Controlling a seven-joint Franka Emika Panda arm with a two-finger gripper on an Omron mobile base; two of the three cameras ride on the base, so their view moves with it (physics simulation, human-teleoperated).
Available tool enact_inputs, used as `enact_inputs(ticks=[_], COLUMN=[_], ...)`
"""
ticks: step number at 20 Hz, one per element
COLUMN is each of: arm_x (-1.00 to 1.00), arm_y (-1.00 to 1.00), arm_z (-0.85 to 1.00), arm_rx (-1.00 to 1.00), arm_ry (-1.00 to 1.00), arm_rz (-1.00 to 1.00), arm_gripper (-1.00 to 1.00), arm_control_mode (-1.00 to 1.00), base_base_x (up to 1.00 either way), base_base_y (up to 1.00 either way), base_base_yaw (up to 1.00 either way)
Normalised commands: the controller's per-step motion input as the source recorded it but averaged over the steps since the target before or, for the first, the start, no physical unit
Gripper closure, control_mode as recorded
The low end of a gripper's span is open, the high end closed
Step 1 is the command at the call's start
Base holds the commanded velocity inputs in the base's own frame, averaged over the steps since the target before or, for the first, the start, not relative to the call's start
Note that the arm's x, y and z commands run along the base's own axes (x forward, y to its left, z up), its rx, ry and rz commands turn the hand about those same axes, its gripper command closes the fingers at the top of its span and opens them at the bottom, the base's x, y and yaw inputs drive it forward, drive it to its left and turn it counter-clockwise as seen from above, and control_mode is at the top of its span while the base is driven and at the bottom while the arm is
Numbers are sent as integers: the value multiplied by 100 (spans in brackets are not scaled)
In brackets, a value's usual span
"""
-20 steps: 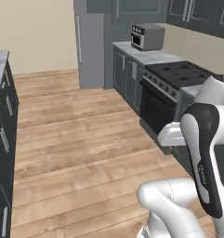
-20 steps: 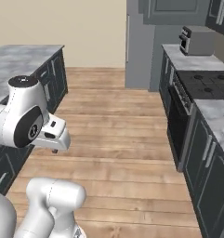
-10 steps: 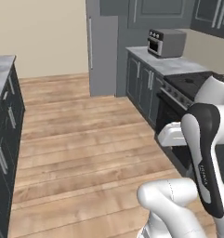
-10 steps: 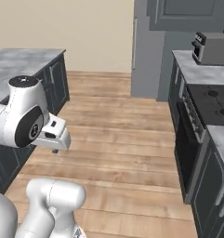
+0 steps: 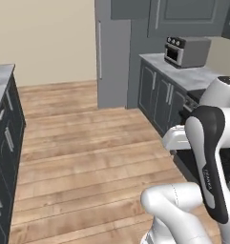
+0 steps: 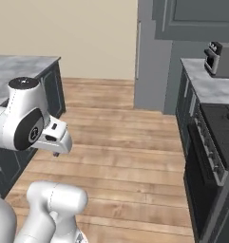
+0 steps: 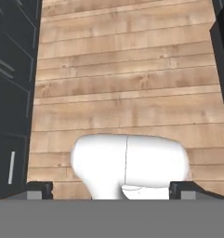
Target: There is a bowl on the dining counter. Grab a lemon wedge from the fridge and place it in the bowl. Then get the liquor bottle and glass cup from the cabinet and place them next to the bowl.
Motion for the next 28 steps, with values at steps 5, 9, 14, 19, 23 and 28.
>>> enact_inputs(ticks=[5,9,14,19,23,28], arm_x=[0,0,0,0,0,0], arm_y=[0,0,0,0,0,0], arm_z=[0,0,0,0,0,0], arm_rx=[0,0,0,0,0,0], arm_ry=[0,0,0,0,0,0], arm_rz=[0,0,0,0,0,0], arm_gripper=[-100,-100,-100,-100,-100,-100], arm_control_mode=[100,100,100,100,100,100], base_base_x=[100,100,100,100,100,100], base_base_y=[0,0,0,0,2,3], base_base_yaw=[-3,-8,-17,-26,-32,-39])
